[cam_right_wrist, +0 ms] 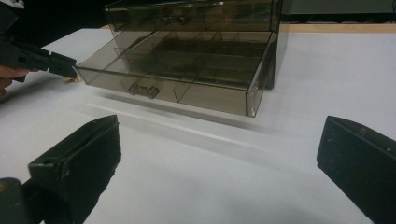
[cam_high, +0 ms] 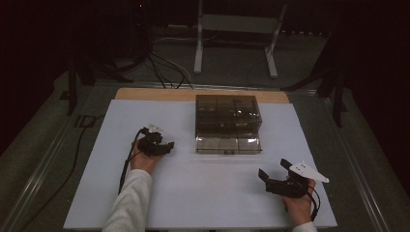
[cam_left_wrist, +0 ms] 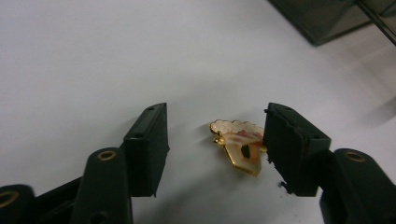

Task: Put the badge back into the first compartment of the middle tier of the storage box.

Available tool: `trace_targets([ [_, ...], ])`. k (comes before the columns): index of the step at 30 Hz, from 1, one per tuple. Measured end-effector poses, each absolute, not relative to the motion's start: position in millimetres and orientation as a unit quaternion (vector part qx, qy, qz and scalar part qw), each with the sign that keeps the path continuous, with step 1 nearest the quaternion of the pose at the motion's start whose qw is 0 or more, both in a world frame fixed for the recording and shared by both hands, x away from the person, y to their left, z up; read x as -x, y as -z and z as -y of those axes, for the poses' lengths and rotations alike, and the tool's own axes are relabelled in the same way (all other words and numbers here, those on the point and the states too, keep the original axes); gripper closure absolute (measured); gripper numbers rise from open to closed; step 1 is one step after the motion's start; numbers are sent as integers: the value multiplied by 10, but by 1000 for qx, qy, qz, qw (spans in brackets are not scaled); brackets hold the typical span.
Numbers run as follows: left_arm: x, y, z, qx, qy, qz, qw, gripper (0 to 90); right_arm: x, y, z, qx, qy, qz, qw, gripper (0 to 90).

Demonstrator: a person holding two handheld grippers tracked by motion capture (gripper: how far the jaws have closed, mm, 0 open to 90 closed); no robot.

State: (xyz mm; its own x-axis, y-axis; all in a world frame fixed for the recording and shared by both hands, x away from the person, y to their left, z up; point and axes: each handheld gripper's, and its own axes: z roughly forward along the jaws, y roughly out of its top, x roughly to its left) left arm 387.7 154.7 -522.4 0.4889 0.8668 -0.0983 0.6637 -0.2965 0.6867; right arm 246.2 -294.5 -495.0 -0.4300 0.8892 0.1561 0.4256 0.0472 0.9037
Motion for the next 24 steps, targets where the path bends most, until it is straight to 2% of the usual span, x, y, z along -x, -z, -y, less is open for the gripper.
trace_targets([
  [9, -3833, 5220, -1486, -807, -152, -461, 336, 507, -2460, 4948, 2947, -481, -495, -685, 235, 0],
  [11, -3814, 5220, -1464, -813, -165, -454, 326, 571, -2461, 4949, 2946, -480, -494, -685, 235, 0],
  [12, -3807, 5221, -1458, -814, -170, -451, 324, 571, -2461, 4949, 2946, -480, -494, -685, 235, 0],
  [24, -3736, 5196, -1490, -807, -172, -448, 345, 711, -2464, 4954, 2938, -481, -491, -687, 236, 0],
])
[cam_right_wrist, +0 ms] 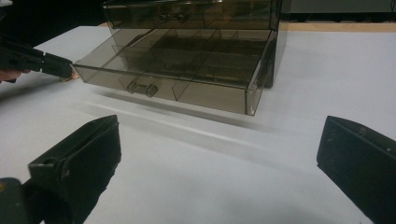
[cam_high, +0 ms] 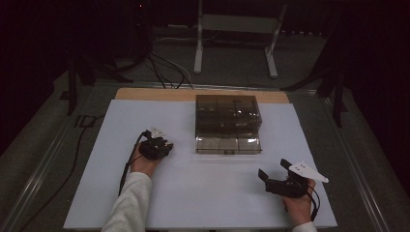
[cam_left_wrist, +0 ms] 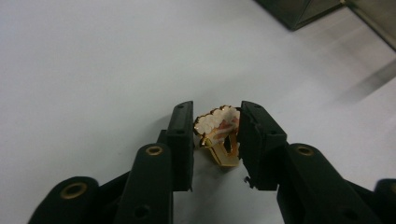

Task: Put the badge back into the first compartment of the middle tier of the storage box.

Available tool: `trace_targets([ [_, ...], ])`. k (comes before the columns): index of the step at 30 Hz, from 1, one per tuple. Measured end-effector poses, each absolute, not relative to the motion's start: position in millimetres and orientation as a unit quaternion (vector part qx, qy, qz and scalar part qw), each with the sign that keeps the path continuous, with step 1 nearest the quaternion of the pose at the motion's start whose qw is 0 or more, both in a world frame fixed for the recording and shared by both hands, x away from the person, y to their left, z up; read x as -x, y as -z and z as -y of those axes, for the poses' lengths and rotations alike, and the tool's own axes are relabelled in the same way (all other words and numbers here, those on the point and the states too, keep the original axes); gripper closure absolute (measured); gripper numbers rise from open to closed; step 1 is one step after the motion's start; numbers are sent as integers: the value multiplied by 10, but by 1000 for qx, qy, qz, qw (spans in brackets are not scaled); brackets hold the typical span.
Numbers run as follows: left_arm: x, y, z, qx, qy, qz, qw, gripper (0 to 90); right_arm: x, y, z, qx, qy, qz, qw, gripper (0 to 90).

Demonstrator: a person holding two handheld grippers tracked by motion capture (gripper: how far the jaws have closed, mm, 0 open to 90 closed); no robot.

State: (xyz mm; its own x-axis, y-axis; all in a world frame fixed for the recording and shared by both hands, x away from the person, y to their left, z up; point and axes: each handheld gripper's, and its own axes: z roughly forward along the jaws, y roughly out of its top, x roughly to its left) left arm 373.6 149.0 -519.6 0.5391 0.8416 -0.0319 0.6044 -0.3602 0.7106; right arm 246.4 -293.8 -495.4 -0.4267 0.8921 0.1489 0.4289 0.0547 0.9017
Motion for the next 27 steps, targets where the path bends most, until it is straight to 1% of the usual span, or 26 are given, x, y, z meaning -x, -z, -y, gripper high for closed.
trace_targets([
  [5, -3704, 5178, -1460, -811, -164, -434, 357, 740, -2466, 4958, 2935, -482, -490, -688, 235, 0],
  [8, -3690, 5195, -1428, -816, -158, -425, 359, 740, -2467, 4959, 2934, -482, -490, -688, 234, 0],
  [15, -3700, 5237, -1406, -821, -152, -424, 350, 755, -2465, 4956, 2937, -482, -490, -687, 234, 0],
  [18, -3698, 5231, -1410, -824, -151, -422, 347, 799, -2470, 4962, 2936, -483, -490, -687, 233, 0],
  [21, -3700, 5227, -1416, -822, -142, -423, 355, 820, -2469, 4960, 2932, -482, -490, -688, 233, 0],
  [27, -3699, 5221, -1416, -822, -139, -423, 356, 825, -2470, 4963, 2933, -482, -490, -688, 232, 0],
])
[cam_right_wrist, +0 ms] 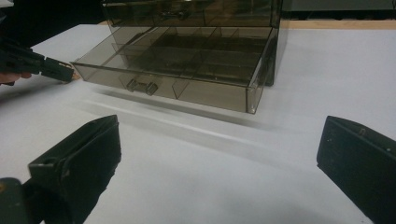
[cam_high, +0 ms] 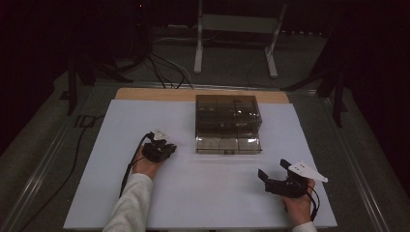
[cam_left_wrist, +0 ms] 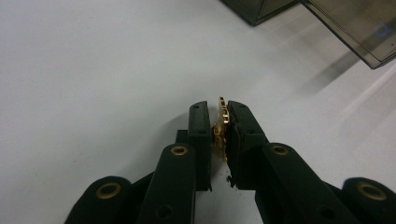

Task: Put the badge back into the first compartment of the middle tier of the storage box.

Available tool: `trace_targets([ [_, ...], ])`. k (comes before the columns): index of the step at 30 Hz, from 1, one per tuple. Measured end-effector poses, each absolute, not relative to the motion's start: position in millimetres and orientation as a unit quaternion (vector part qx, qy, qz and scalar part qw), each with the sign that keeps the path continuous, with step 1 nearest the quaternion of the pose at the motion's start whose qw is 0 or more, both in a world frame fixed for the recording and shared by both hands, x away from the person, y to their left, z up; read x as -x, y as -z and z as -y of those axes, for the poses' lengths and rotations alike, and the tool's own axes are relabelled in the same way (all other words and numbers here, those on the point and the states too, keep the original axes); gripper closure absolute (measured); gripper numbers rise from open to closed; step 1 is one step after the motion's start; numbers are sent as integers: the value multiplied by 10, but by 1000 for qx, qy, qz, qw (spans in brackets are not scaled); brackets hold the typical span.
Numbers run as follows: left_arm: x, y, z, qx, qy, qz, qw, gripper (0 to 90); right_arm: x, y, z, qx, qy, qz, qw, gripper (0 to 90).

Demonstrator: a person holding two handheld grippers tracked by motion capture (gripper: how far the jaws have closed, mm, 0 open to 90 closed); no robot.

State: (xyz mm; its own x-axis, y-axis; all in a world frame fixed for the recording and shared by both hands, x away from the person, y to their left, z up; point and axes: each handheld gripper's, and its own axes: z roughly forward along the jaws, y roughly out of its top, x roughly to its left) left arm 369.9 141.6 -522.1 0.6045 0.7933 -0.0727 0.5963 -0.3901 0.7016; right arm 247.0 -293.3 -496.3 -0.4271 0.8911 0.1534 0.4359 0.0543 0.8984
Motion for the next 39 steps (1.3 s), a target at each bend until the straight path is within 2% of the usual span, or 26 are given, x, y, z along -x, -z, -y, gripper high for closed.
trace_targets([
  [39, -3693, 5054, -1456, -813, -141, -427, 369, 825, -2473, 4972, 2923, -482, -489, -689, 231, 0],
])
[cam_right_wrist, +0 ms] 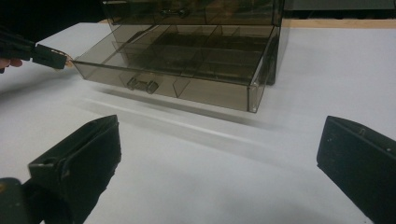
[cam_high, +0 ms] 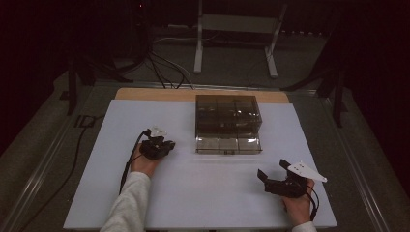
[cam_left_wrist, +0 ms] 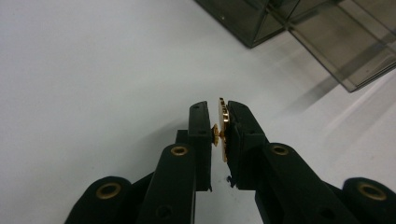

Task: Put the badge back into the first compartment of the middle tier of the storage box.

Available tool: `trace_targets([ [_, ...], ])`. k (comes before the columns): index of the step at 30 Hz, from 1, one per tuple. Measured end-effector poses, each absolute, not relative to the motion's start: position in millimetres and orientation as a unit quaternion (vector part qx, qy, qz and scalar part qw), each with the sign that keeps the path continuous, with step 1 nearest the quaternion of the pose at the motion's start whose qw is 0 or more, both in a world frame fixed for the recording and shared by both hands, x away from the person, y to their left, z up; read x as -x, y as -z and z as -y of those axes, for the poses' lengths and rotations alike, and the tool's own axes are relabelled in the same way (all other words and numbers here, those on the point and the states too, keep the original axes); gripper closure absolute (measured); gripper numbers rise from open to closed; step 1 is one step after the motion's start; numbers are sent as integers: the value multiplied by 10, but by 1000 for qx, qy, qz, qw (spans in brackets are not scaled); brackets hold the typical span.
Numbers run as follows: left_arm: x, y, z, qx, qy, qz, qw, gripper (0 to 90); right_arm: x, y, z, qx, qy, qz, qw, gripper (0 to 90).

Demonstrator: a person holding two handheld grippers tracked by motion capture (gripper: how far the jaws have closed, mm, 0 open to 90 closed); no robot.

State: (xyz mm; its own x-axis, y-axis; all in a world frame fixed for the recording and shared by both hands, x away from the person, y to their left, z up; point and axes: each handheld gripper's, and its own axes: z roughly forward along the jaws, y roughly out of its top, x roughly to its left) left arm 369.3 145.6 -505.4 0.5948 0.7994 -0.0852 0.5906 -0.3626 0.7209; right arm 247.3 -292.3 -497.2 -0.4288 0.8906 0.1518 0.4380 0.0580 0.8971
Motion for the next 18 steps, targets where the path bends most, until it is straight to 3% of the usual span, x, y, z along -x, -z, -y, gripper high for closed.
trace_targets([
  [18, -3687, 4925, -1407, -812, -142, -420, 380, 825, -2472, 4972, 2923, -481, -489, -690, 232, 0],
])
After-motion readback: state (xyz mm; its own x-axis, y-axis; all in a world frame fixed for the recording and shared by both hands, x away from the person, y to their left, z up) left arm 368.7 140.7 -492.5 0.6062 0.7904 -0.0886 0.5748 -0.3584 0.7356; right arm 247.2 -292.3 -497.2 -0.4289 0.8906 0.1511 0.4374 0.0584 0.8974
